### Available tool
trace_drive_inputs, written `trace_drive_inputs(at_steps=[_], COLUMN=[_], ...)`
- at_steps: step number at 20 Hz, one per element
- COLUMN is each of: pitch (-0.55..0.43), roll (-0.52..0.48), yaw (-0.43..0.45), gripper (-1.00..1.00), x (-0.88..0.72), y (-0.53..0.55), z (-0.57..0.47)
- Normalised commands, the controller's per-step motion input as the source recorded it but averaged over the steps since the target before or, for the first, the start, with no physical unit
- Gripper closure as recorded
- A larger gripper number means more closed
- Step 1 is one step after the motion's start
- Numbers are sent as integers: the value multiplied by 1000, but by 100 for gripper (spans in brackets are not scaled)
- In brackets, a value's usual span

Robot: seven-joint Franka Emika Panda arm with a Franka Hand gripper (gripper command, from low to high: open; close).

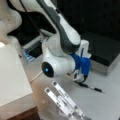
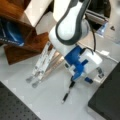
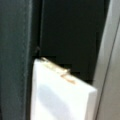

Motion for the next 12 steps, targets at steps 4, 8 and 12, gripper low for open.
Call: trace_drive_inputs(at_steps=[4,8,12], pitch=[10,22,40], roll=[77,67,59], yaw=[-48,-60,-74], gripper=[100,100,100], x=[74,67,67], y=[19,33,56], z=[-26,-16,5])
